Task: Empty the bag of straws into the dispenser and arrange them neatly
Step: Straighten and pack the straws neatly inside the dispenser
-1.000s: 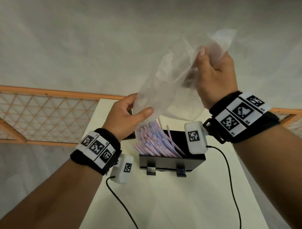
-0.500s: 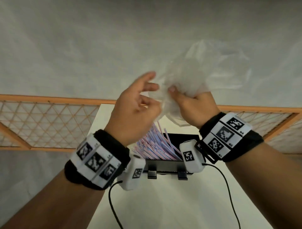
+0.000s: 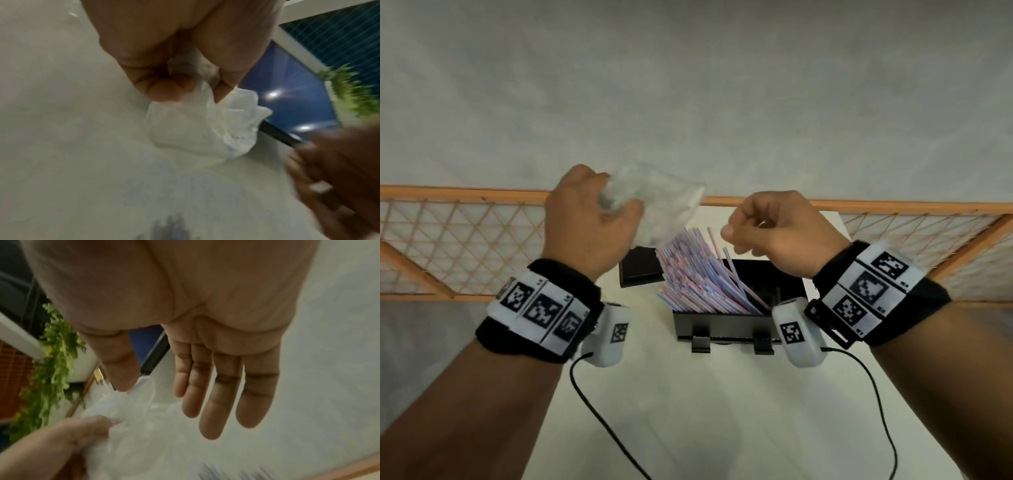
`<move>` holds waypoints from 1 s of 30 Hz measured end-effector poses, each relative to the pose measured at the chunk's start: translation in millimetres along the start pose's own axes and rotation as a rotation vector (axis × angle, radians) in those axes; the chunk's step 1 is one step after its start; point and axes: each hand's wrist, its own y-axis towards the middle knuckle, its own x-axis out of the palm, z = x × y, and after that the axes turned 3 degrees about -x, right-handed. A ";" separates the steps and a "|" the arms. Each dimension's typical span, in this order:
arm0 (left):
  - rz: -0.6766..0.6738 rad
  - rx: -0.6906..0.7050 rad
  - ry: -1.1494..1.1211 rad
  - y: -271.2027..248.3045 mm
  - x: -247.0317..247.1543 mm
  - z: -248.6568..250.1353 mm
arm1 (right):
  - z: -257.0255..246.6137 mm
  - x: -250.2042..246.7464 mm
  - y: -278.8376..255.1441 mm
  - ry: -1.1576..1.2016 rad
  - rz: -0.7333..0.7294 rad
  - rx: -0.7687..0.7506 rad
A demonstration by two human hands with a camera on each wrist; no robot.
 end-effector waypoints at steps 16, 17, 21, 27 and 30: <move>-0.637 -0.379 0.565 -68.0 73.7 -102.9 | 113.9 66.3 -29.3 -0.659 -0.288 0.216; -0.746 -0.394 0.620 -72.6 76.6 -106.7 | 115.9 67.6 -28.2 -0.657 -0.288 0.218; -0.946 -0.372 0.720 -79.2 80.2 -118.6 | 125.0 71.4 -27.1 -0.565 -0.257 0.234; -0.726 -0.243 0.351 -81.7 71.8 -94.6 | 129.8 79.3 -30.5 -0.567 -0.257 0.206; -0.732 -0.299 0.133 -93.2 63.3 -79.0 | 130.0 85.8 -47.8 -0.549 -0.241 0.140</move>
